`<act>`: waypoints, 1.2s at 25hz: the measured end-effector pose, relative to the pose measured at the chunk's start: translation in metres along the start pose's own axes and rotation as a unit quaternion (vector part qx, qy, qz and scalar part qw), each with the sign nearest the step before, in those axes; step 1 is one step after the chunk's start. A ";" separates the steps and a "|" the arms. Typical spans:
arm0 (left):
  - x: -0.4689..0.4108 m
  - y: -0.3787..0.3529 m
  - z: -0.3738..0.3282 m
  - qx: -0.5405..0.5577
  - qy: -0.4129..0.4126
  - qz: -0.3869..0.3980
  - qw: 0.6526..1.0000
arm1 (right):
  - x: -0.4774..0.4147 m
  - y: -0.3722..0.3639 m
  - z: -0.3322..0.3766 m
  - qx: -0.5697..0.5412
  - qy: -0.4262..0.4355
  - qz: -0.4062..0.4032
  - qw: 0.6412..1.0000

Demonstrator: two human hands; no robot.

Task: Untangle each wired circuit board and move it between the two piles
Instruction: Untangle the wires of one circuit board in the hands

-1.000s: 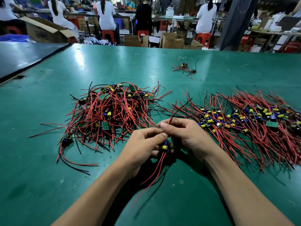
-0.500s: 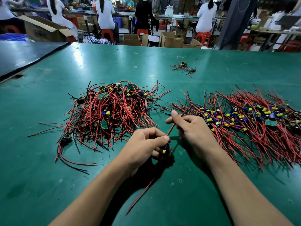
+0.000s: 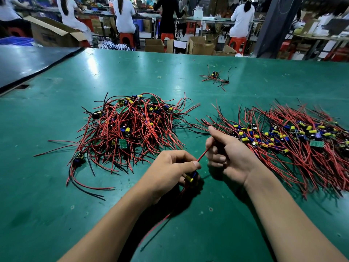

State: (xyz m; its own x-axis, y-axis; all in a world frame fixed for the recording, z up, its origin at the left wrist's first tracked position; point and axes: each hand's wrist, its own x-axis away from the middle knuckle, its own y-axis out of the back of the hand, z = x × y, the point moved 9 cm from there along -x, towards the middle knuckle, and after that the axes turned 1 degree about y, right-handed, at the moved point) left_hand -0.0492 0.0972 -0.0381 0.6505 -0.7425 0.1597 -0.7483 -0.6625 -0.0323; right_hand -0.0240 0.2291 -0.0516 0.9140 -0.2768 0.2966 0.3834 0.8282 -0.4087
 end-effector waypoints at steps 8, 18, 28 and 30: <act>-0.002 0.009 0.004 0.100 0.007 -0.053 0.994 | 0.004 -0.027 -0.019 0.147 0.048 0.041 0.987; 0.002 0.004 0.000 0.033 0.017 -0.020 0.999 | -0.001 0.019 0.016 0.088 0.130 -0.125 0.980; 0.004 0.004 0.001 0.039 0.027 -0.018 0.999 | 0.006 -0.006 0.002 -0.108 -0.049 0.039 0.992; 0.002 0.009 0.003 0.050 0.025 -0.047 0.997 | 0.002 -0.005 0.000 -0.067 -0.010 0.006 0.998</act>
State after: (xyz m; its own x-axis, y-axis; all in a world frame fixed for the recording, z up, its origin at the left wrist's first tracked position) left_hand -0.0543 0.0889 -0.0407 0.7082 -0.6721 0.2161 -0.6657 -0.7377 -0.1126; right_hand -0.0242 0.2242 -0.0493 0.9163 -0.2571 0.3070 0.3882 0.7587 -0.5232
